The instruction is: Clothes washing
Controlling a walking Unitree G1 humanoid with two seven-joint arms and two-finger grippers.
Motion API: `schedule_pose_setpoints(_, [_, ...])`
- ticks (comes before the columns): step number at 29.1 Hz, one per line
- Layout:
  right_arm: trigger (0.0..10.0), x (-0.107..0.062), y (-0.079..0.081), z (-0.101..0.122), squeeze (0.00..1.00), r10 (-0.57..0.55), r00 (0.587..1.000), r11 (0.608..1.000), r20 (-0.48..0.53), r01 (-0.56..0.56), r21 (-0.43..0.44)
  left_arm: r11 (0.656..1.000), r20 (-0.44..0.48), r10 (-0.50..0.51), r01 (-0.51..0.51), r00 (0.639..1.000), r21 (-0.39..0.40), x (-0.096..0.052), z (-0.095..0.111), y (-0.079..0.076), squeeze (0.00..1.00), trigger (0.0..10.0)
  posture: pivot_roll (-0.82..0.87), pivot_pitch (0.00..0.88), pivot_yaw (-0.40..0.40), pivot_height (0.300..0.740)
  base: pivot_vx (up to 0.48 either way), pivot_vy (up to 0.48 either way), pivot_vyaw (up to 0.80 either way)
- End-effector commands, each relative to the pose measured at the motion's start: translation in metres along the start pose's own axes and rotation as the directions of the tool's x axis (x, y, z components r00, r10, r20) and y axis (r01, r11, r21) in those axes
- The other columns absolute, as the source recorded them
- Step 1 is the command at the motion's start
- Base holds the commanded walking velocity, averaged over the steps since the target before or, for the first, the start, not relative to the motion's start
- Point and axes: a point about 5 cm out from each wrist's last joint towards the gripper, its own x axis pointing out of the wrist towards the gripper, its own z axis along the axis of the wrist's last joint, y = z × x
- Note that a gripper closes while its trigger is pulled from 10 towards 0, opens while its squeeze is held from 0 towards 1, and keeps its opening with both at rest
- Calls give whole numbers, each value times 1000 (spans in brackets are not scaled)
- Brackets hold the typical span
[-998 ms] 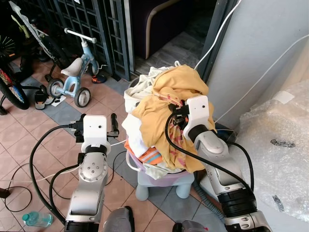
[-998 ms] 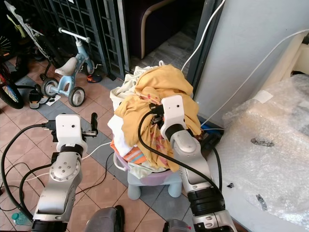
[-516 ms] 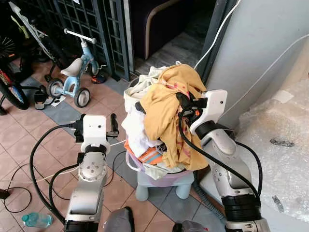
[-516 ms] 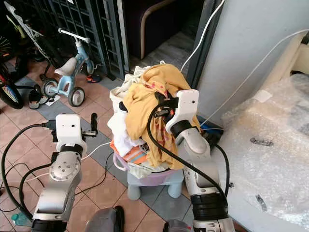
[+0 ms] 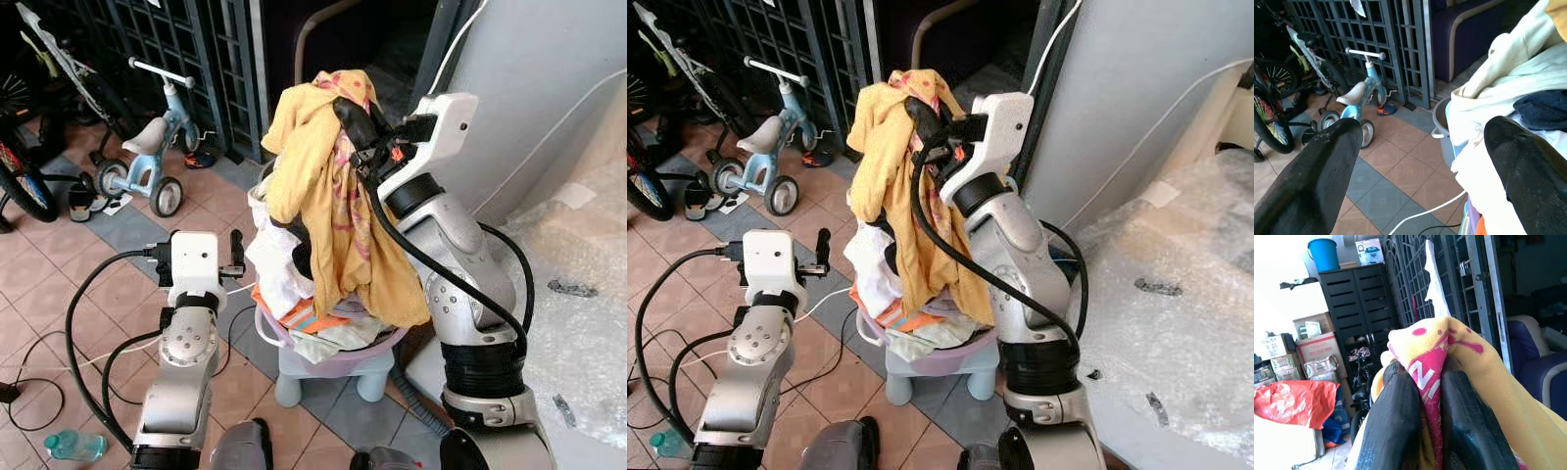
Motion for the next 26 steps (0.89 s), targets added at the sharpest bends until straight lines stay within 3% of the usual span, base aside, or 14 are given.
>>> schedule_pose_setpoints(1, [0, 4, 1, 17, 0, 6, 997, 1000, 70, -5, -22, 1000, 6, -1, 1, 1000, -2, -1, 1, -1, 0, 10000, 87, 69, 8, 740, 0, 0, 0])
schedule_pose_setpoints(5, [0, 5, -1, 20, 0, 5, 997, 1000, 71, -3, -18, 1000, 3, -1, 1, 1000, -3, -1, 1, -1, 0, 10000, 85, 70, 8, 740, 0, 0, 0])
schedule_pose_setpoints(8, [0, -13, -2, -27, 0, 41, 978, 984, -206, -76, -164, 1000, -8, -26, 26, 1000, -11, -2, -1, -5, 0, 10000, 74, 71, 8, 740, 0, 0, 0])
schedule_pose_setpoints(9, [0, -13, -2, -27, 0, 41, 978, 984, -206, -76, -164, 1000, -8, -26, 26, 1000, -11, -2, -1, -5, 0, 10000, 74, 71, 8, 740, 0, 0, 0])
schedule_pose_setpoints(11, [0, -28, -12, -56, 0, -41, 932, 973, -361, -45, -228, 999, -18, -48, 48, 999, -13, -2, -2, -8, 0, 10000, 72, 74, 9, 740, 0, 0, 0])
schedule_pose_setpoints(16, [0, -41, -25, -73, 0, -151, 890, 968, -430, 47, -245, 998, -24, -55, 54, 998, -19, -3, -3, -9, 0, 10000, 72, 79, 7, 740, 0, 0, 0])
schedule_pose_setpoints(17, [2078, -50, -27, -84, 1000, -176, 857, 967, -484, 60, -246, 998, -30, -56, 55, 998, -24, -3, -3, -10, 0, 10000, 73, 81, 7, 740, 0, 0, 0])
schedule_pose_setpoints(18, [8941, -60, -30, -95, 1000, -202, 817, 959, -540, 52, -280, 998, -38, -60, 59, 997, -28, -4, -4, -10, 0, 10000, 72, 82, 5, 740, 0, 0, 0])
schedule_pose_setpoints(19, [8941, -60, -30, -95, 1000, -202, 817, 959, -540, 52, -280, 998, -38, -60, 59, 997, -28, -4, -4, -10, 0, 10000, 72, 82, 5, 740, 0, 0, 0])
schedule_pose_setpoints(20, [10000, -74, -35, -105, 1000, -231, 766, 938, -600, 12, -346, 997, -49, -67, 65, 997, -32, -4, -6, -11, 0, 10000, 69, 82, 4, 740, 0, 0, 0])
schedule_pose_setpoints(22, [10000, -75, -35, -105, 1000, -222, 763, 937, -607, -4, -349, 997, -51, -69, 67, 996, -33, -4, -6, -11, 0, 10000, 69, 82, 4, 740, 0, 0, 0])
schedule_pose_setpoints(24, [10000, -79, -30, -107, 1000, -154, 750, 956, -643, -50, -288, 997, -53, -72, 71, 996, -36, -5, -6, -11, 0, 10000, 70, 82, 3, 740, 0, 0, 0])
schedule_pose_setpoints(25, [10000, -92, -23, -110, 1000, -43, 692, 971, -721, -141, -193, 997, -58, -74, 72, 996, -39, -5, -7, -10, 0, 10000, 67, 82, 3, 740, 0, 0, 0])
schedule_pose_setpoints(26, [10000, -98, -22, -110, 1000, -19, 673, 969, -739, -170, -180, 997, -62, -75, 72, 995, -41, -6, -8, -10, 0, 10000, 64, 82, 3, 740, 0, 0, 0])
